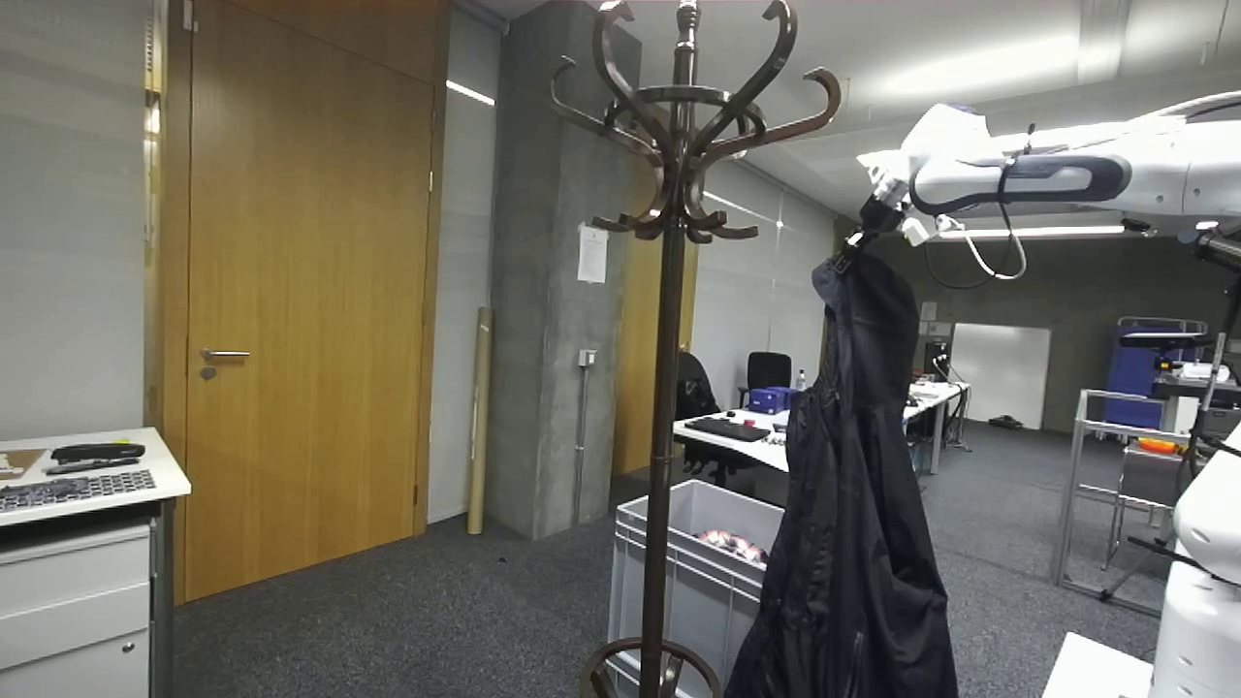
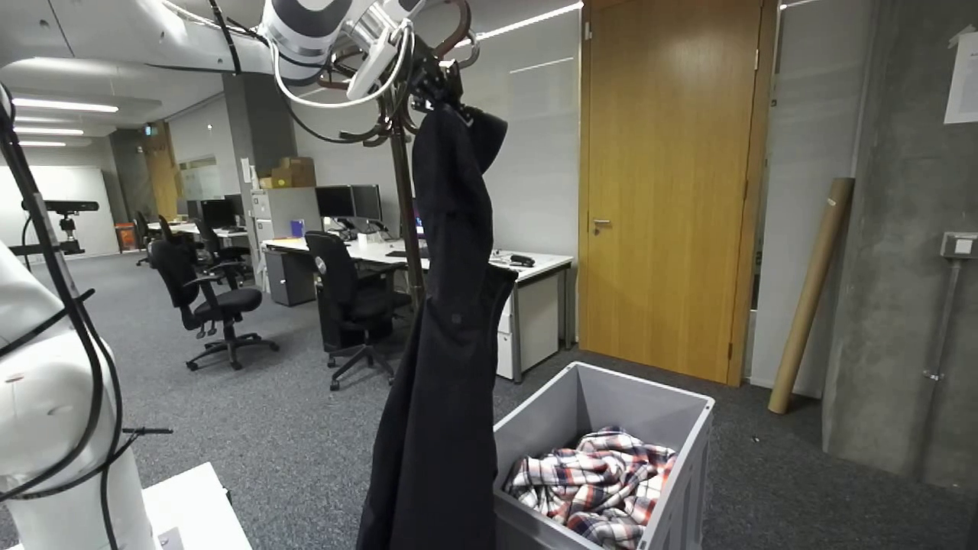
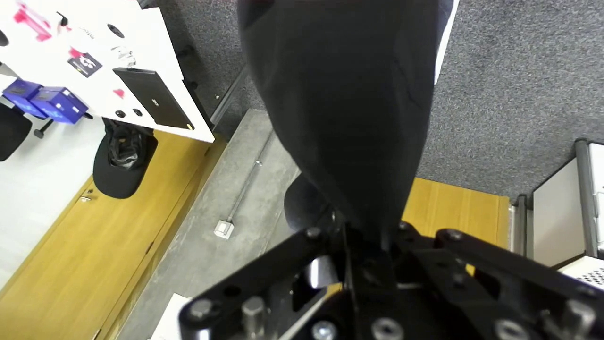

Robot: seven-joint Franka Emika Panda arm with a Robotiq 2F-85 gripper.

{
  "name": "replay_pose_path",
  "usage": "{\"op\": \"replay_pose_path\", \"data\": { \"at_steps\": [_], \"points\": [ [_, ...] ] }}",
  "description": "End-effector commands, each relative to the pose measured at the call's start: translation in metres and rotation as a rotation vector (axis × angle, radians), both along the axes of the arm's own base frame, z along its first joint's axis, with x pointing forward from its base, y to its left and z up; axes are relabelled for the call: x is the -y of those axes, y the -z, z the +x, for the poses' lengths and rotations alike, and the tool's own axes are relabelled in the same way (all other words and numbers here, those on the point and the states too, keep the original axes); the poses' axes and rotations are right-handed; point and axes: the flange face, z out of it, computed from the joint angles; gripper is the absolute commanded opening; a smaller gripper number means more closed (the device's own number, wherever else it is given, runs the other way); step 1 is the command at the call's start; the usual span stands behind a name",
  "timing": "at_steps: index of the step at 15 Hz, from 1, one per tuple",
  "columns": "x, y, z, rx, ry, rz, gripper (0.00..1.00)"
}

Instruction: Take the hoodie off of the coat hanger

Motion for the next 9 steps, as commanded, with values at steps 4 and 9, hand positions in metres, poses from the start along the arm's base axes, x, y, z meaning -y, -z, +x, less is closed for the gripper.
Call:
{"op": "replay_pose_path", "data": {
  "at_steps": [4, 9],
  "points": [
    [0.042, -0.042, 0.019, 0.214, 0.085, -0.012, 0.01],
    [0.066, -0.082, 0.034, 0.381, 0.086, -0.047, 0.01]
  ]
}}
